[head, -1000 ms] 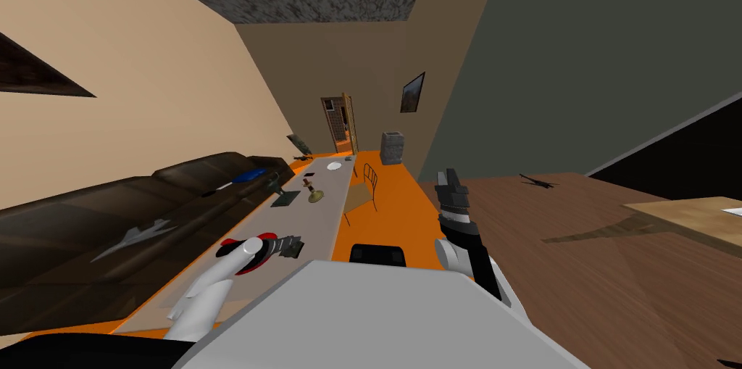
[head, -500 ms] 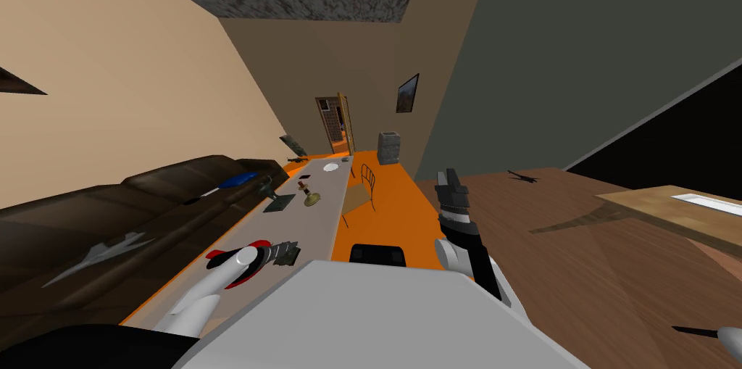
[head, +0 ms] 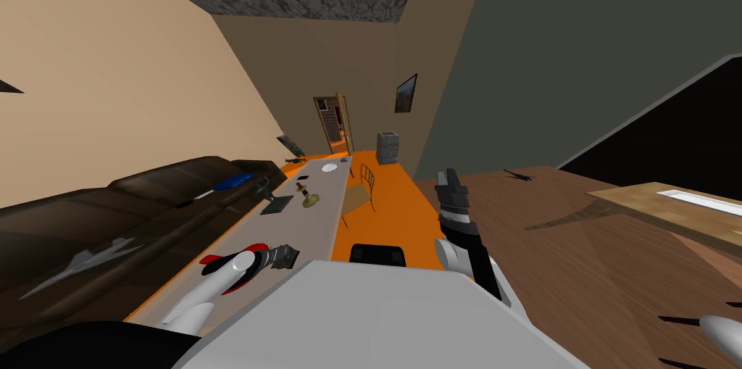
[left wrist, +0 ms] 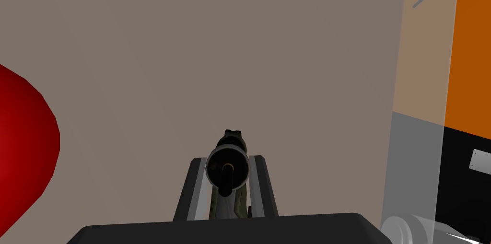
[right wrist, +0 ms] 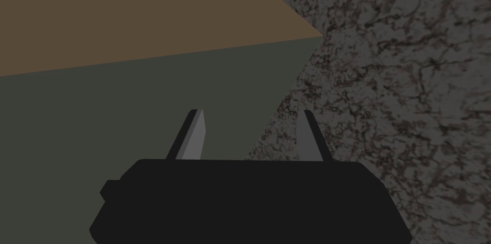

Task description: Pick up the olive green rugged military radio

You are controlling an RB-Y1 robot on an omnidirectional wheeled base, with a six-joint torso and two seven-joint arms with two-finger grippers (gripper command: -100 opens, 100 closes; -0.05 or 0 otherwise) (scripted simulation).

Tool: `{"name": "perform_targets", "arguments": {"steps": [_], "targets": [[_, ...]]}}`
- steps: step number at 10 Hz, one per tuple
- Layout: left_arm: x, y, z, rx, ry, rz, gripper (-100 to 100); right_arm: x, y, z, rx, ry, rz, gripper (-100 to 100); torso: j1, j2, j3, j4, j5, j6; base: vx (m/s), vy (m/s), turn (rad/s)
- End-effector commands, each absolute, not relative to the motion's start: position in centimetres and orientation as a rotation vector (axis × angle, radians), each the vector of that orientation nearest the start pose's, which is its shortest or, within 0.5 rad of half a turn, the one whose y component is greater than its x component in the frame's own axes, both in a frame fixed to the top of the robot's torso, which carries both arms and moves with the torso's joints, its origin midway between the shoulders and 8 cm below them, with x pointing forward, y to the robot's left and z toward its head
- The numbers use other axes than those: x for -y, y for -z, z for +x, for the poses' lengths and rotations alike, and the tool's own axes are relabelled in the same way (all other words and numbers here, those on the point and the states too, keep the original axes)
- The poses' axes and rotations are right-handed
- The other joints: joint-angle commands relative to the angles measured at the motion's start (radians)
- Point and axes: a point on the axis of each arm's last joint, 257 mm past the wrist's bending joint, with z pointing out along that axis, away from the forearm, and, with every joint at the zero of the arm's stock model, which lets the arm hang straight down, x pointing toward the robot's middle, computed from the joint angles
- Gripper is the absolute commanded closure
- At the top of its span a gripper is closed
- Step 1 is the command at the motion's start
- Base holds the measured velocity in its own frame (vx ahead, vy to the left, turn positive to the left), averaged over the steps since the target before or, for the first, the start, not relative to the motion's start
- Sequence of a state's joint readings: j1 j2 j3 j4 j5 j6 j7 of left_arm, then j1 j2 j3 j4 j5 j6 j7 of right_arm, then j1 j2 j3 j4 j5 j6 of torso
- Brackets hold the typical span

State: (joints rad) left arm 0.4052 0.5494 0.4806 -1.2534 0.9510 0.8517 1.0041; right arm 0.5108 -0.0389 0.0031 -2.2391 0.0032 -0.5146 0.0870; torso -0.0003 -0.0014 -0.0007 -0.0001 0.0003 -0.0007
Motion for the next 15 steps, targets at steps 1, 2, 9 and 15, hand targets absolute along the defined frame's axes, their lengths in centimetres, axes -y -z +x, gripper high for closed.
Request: {"name": "perform_targets", "arguments": {"steps": [1,2,9,15], "targets": [[-58.1,47.9,17.8,0.458,0.644,-2.966,100,27.7,-0.5,34.9,-0.692,-1.212,0.622,0,0.0,0.0,0.0,0.0,0.0,0.0,0.0,0.0,0.0],[-58.1,47.9,17.8,0.458,0.644,-2.966,100,27.7,-0.5,34.9,-0.692,-1.212,0.622,0,0.0,0.0,0.0,0.0,0.0,0.0,0.0,0.0,0.0],[-57.8,46.7,20.7,0.383,0.649,-2.984,100,27.7,-0.5,34.9,-0.692,-1.212,0.622,0,-0.002,0.001,0.001,0.0,-0.001,0.0,-0.008,-0.01,0.068],[-57.5,45.9,22.1,0.347,0.645,-2.997,0,27.7,-0.5,34.9,-0.692,-1.212,0.622,0,-0.002,0.001,0.001,0.001,-0.001,0.0,-0.007,-0.008,0.06]]}}
